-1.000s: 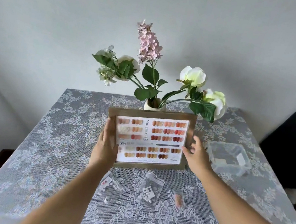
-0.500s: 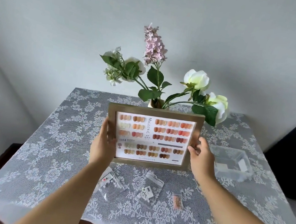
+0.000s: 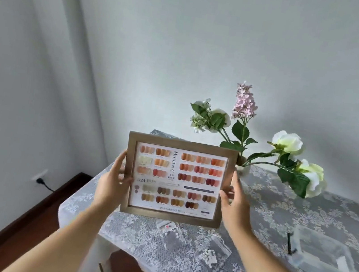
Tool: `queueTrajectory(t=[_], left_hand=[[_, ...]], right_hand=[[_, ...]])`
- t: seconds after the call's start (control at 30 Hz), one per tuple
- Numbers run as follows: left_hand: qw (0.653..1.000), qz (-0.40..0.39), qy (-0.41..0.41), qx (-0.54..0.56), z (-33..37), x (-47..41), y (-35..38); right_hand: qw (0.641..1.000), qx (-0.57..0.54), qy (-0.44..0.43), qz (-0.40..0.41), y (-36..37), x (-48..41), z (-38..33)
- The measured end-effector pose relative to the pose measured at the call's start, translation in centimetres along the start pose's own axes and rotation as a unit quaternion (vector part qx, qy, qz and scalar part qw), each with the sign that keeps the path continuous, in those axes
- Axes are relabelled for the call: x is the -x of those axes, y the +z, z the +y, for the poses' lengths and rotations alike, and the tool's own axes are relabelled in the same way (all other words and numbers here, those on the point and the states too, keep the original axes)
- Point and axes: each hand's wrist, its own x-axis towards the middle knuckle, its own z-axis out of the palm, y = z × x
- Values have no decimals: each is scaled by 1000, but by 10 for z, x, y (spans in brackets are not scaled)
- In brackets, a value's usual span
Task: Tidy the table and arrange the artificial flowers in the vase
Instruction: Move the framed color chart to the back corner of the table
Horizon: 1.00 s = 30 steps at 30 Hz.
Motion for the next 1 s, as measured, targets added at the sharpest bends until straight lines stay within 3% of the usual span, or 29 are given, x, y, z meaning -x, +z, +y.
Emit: queueTrajectory(t=[0.2,0.43,1.0], left_hand=[[999,16,-23,24,-34,-45,-67],[1000,-13,0,2,-64,-130,-109],[997,-74,-26,-15,-84,-261,-20]], right_hand=[[998,-28,-37,-32,71,-20,-51],[1000,-7,-12,-18,147,-52,-92],[997,21,73,-27,204,-155,-37]])
